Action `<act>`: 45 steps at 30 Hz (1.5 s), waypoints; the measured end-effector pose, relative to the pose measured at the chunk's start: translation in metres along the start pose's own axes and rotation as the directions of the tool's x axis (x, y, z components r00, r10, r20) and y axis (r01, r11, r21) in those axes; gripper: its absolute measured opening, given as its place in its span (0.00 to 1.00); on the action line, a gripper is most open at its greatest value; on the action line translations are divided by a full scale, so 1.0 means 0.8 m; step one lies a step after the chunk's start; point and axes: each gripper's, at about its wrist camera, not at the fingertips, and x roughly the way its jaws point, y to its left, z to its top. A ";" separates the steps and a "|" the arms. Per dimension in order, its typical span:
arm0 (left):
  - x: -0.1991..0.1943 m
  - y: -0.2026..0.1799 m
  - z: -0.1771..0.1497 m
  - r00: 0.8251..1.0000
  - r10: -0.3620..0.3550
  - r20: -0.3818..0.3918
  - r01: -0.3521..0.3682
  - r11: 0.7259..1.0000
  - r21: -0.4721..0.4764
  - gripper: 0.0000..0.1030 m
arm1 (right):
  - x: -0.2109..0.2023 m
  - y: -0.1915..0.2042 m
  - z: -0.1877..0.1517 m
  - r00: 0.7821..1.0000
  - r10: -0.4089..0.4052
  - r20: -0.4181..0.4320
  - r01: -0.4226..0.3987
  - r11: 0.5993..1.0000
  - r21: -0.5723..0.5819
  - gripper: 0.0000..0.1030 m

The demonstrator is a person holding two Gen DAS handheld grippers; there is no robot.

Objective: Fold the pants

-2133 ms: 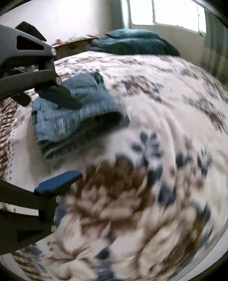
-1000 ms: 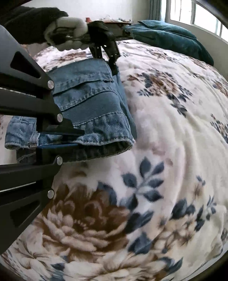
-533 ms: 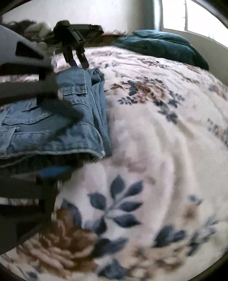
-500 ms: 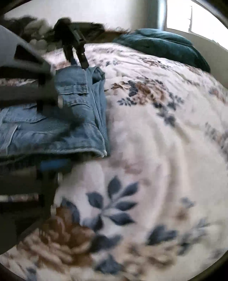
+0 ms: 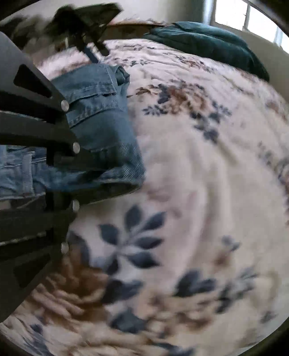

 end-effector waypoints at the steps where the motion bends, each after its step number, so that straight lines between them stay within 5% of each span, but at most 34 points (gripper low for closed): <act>1: -0.002 0.004 -0.006 1.000 0.013 0.012 -0.013 1.000 -0.004 0.72 | 0.000 -0.007 -0.001 1.000 0.004 -0.031 -0.003 0.999 0.033 0.43; 4: 0.003 0.019 -0.023 1.000 0.013 -0.006 -0.013 1.000 -0.029 0.74 | -0.015 -0.023 -0.020 0.998 0.042 -0.054 -0.038 0.997 0.066 0.63; 8: 0.005 0.032 -0.053 0.999 -0.009 -0.032 0.007 0.998 -0.067 0.74 | 0.010 -0.033 -0.065 0.981 0.045 -0.187 -0.037 0.998 0.046 0.63; 9: 0.006 0.033 -0.062 0.999 -0.016 -0.039 0.013 0.998 -0.067 0.74 | 0.020 -0.037 -0.081 0.974 0.066 -0.216 -0.054 0.997 0.061 0.54; 10: 0.007 0.033 -0.070 0.999 -0.019 -0.042 0.016 0.998 -0.066 0.75 | 0.022 -0.038 -0.091 0.973 0.097 -0.207 -0.082 0.993 0.084 0.33; 11: 0.008 0.034 -0.077 0.999 -0.016 -0.047 0.014 0.998 -0.060 0.75 | 0.018 -0.039 -0.100 0.976 0.106 -0.192 -0.089 0.991 0.098 0.30; 12: 0.009 0.033 -0.083 0.999 -0.007 -0.050 0.005 0.999 -0.051 0.75 | 0.008 -0.035 -0.108 0.982 0.086 -0.166 -0.073 0.994 0.083 0.16; 17: 0.011 0.036 -0.096 0.999 -0.005 -0.044 0.003 0.999 -0.045 0.82 | -0.040 -0.037 -0.134 0.984 0.136 -0.117 -0.121 0.985 0.124 0.09; 20: 0.015 0.036 -0.097 0.998 -0.013 -0.054 0.010 0.999 -0.047 0.82 | -0.037 -0.038 -0.146 0.981 0.105 -0.161 -0.088 0.990 0.110 0.09; 23: 0.017 0.031 -0.099 0.999 0.008 -0.051 -0.009 1.000 -0.019 0.86 | 0.005 -0.052 -0.147 0.967 0.044 -0.252 -0.013 0.992 0.126 0.14; 25: 0.013 0.028 -0.101 0.999 0.024 -0.034 -0.024 1.000 -0.004 0.86 | 0.025 -0.058 -0.139 0.957 -0.010 -0.289 0.049 0.990 0.130 0.43; 26: 0.010 0.025 -0.102 0.999 0.043 -0.024 -0.042 0.999 0.009 0.86 | 0.021 -0.054 -0.132 0.956 -0.049 -0.288 0.084 0.990 0.109 0.44; 30: -0.002 0.021 -0.107 0.990 0.138 0.033 -0.139 0.990 0.038 0.86 | -0.042 0.011 -0.104 0.964 -0.240 -0.112 0.230 0.969 -0.095 0.49; 32: -0.006 0.025 -0.111 0.984 0.169 0.053 -0.171 0.985 0.035 0.86 | -0.071 0.076 -0.087 0.970 -0.244 0.016 0.241 0.940 -0.241 0.68; 34: -0.005 0.032 -0.116 0.987 0.149 0.056 -0.151 0.988 0.022 0.86 | -0.069 0.165 -0.069 0.976 -0.204 0.070 0.214 0.873 -0.438 0.74; 38: 0.007 0.048 -0.128 0.999 0.039 0.017 -0.038 0.998 -0.041 0.86 | 0.013 0.303 -0.030 0.985 -0.143 -0.102 0.050 0.787 -0.615 0.73; 41: 0.010 0.050 -0.132 1.000 -0.006 0.024 0.008 0.999 -0.048 0.86 | 0.114 0.372 -0.004 0.946 -0.233 -0.225 0.028 0.750 -0.660 0.72; 42: 0.011 0.049 -0.133 1.000 -0.010 0.027 0.011 0.999 -0.042 0.86 | 0.136 0.376 0.001 0.928 -0.260 -0.267 0.021 0.752 -0.659 0.63; 44: 0.014 0.051 -0.133 0.999 -0.030 0.025 0.031 0.999 -0.037 0.86 | 0.194 0.384 0.008 0.877 -0.352 -0.327 0.056 0.752 -0.657 0.21; 45: 0.018 0.052 -0.133 0.999 -0.040 0.011 0.040 0.999 -0.033 0.86 | 0.212 0.383 0.012 0.858 -0.382 -0.343 0.081 0.760 -0.645 0.16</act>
